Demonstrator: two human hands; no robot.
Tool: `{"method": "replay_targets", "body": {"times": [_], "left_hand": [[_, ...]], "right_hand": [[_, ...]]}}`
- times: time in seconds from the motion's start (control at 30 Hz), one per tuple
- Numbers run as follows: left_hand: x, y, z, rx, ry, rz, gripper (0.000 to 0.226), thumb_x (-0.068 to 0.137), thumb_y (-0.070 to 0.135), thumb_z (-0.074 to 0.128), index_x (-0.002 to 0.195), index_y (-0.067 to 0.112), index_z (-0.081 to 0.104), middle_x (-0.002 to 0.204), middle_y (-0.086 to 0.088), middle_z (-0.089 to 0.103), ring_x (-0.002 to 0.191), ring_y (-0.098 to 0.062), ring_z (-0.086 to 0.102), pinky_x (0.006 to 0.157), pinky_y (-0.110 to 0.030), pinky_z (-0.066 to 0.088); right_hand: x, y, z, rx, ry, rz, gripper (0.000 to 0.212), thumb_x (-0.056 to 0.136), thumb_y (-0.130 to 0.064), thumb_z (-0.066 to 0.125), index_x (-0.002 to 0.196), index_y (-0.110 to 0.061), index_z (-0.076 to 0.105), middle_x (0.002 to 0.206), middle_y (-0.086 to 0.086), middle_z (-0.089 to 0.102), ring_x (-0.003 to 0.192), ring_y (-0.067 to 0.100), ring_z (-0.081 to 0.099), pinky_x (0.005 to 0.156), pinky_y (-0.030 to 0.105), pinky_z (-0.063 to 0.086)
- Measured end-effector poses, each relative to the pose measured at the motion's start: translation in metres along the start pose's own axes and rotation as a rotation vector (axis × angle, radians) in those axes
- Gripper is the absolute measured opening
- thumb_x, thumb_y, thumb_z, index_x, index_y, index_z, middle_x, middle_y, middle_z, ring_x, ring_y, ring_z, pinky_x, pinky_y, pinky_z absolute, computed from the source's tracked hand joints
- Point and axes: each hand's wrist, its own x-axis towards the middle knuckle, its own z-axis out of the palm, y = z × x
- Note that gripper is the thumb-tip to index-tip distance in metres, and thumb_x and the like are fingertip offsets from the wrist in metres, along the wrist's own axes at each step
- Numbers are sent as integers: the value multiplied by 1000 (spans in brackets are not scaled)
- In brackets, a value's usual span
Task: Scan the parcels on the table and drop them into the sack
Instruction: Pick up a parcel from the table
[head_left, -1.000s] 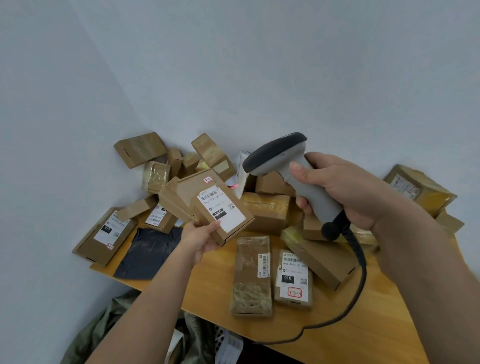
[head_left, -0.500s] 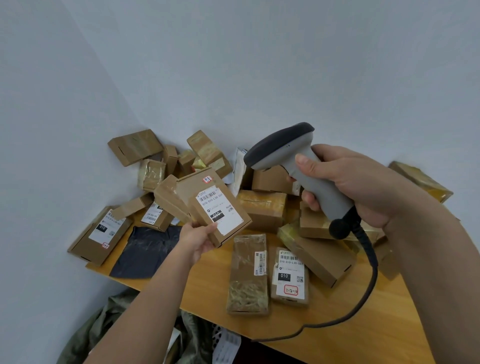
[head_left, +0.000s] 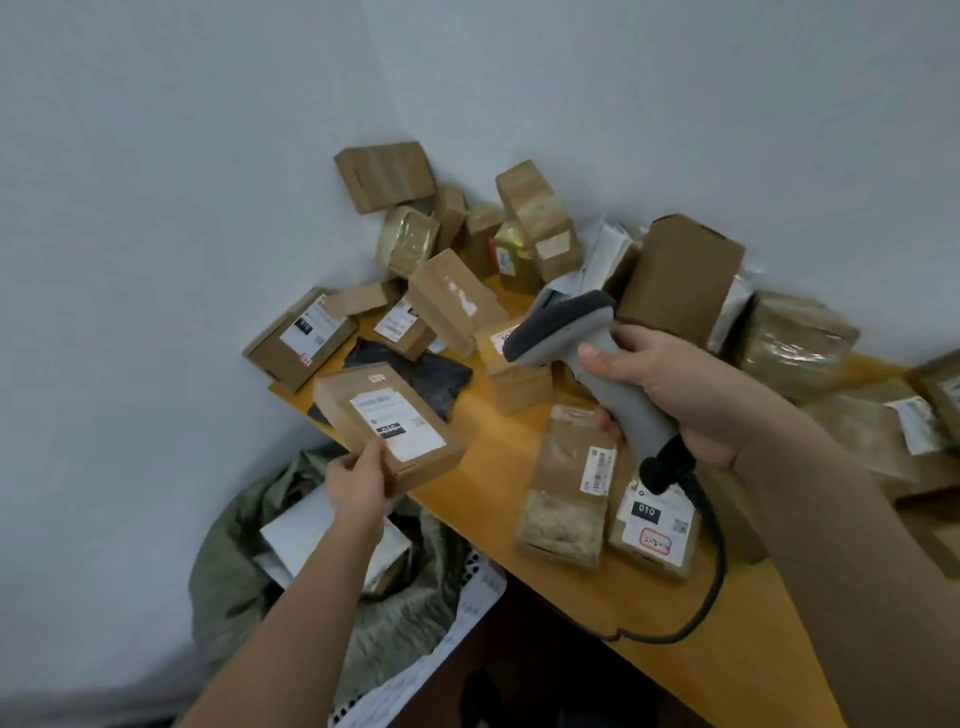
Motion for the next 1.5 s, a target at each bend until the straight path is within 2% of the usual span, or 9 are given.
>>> {"method": "replay_targets", "body": {"times": [0.17, 0.4, 0.53, 0.63, 0.83, 1.0, 1.23, 1.37, 1.5], "left_hand": [[62, -36, -83, 25, 215, -221, 68, 88, 41, 64, 136, -4, 45, 127, -18, 55, 114, -37, 55, 88, -42, 47], [140, -93, -129, 64, 131, -392, 62, 94, 30, 62, 139, -7, 41, 134, -24, 52, 115, -42, 55, 94, -48, 50], [173, -108, -133, 185, 78, -426, 59, 99, 36, 53, 136, -8, 43, 132, -24, 54, 108, -39, 56, 80, -39, 45], [183, -112, -128, 245, -18, -410, 51, 97, 27, 57, 136, -5, 46, 132, -20, 55, 117, -39, 54, 91, -39, 46], [162, -82, -78, 529, -179, -49, 34, 85, 27, 55, 105, 0, 59, 110, -24, 61, 107, -41, 57, 95, -50, 49], [102, -40, -5, 780, -539, 374, 46, 96, 21, 56, 137, 4, 42, 140, -14, 40, 109, -21, 49, 85, -30, 41], [-6, -62, 88, 1106, -916, 715, 43, 92, 27, 55, 132, 15, 44, 132, -6, 42, 125, -30, 44, 98, -40, 45], [-53, -92, 121, 1257, -866, 684, 70, 84, 39, 61, 145, 23, 31, 154, -16, 13, 139, -41, 15, 115, -50, 25], [-77, -114, 144, 1343, -801, 458, 107, 72, 69, 66, 154, 28, 12, 159, -16, -15, 145, -46, -4, 116, -60, 12]], "right_hand": [[36, 17, 67, -72, -77, 56, 29, 96, -29, 60, 121, -15, 53, 101, 14, 56, 60, 17, 60, 56, 32, 49], [85, 36, 151, -47, -56, 169, 27, 95, -28, 61, 118, -14, 55, 108, 16, 58, 59, 17, 61, 57, 34, 48], [105, 50, 175, -48, 6, 214, 28, 95, -27, 61, 118, -13, 54, 113, 20, 60, 56, 16, 61, 54, 33, 48], [111, 58, 178, -66, 58, 241, 30, 95, -27, 61, 119, -10, 55, 107, 23, 62, 57, 18, 61, 56, 35, 49], [100, 51, 153, -11, 212, 240, 37, 95, -28, 62, 127, -12, 52, 108, 20, 62, 60, 19, 62, 60, 36, 49], [72, 39, 106, 74, 393, 151, 36, 97, -23, 59, 130, -13, 49, 98, 13, 59, 58, 17, 59, 53, 29, 51], [16, 57, 27, 172, 538, 148, 37, 97, -26, 59, 130, -16, 47, 106, 13, 58, 61, 17, 61, 56, 30, 52], [-11, 72, -17, 162, 583, 149, 37, 96, -27, 60, 130, -17, 49, 107, 12, 59, 65, 18, 62, 56, 30, 52], [-35, 85, -55, 166, 614, 165, 35, 97, -29, 60, 128, -19, 49, 103, 10, 60, 66, 18, 62, 50, 26, 51]]}}
